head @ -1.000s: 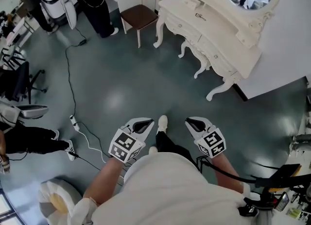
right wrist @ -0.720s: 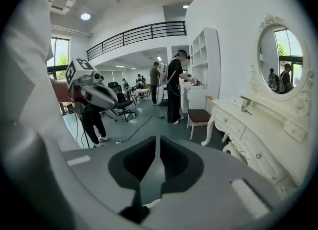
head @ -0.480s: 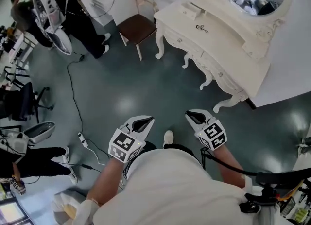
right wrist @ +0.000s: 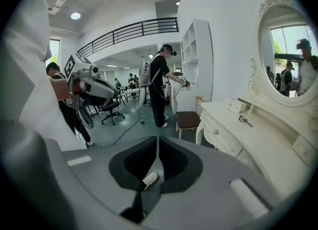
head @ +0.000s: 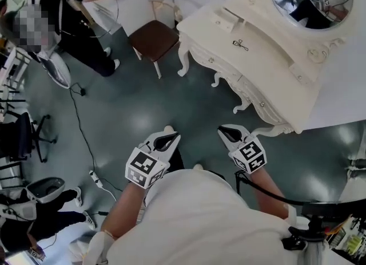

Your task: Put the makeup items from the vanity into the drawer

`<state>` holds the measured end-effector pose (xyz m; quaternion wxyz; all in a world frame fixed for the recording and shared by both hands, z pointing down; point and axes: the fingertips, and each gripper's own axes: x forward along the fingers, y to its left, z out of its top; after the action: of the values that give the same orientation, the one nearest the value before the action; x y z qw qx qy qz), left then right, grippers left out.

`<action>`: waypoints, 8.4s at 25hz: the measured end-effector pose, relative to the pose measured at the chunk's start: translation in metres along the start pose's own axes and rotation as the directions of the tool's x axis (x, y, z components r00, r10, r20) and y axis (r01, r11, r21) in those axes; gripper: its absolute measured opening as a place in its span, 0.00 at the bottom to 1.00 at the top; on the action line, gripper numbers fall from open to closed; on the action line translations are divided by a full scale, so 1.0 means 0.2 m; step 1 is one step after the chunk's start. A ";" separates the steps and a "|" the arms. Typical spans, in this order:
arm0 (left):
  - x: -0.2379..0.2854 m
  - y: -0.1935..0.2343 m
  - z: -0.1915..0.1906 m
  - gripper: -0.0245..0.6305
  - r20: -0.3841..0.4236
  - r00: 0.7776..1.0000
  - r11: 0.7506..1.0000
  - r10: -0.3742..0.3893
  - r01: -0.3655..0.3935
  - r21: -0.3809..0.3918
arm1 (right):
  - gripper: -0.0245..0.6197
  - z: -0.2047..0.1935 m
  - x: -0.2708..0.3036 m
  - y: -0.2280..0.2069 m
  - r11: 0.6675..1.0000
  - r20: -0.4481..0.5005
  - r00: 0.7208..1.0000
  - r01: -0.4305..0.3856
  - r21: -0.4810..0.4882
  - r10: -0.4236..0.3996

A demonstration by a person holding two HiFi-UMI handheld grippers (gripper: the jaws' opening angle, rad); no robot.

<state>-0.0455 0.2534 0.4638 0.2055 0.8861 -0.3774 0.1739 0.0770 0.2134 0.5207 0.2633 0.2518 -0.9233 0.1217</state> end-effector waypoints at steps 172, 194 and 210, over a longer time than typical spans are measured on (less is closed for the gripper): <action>0.79 1.74 1.05 0.04 0.042 0.999 1.000 -0.009 0.009 -0.008 | 0.04 0.86 1.35 -2.27 0.974 -0.250 0.941 0.224 -0.044 -0.228; 0.40 1.50 0.86 0.04 0.009 0.984 0.982 -0.180 0.180 0.059 | 0.04 0.85 1.10 -1.08 0.981 -0.101 0.981 0.177 0.077 -0.169; 0.19 1.35 0.70 0.04 -0.009 0.978 0.976 -0.207 0.207 0.068 | 0.04 0.88 1.02 -0.70 0.984 -0.054 0.985 0.166 0.056 -0.163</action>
<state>-0.1990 -0.0098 0.4239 0.1922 0.9270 -0.2765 0.1650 -0.0732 -0.0495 0.4992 0.2873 0.3321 -0.8885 0.1333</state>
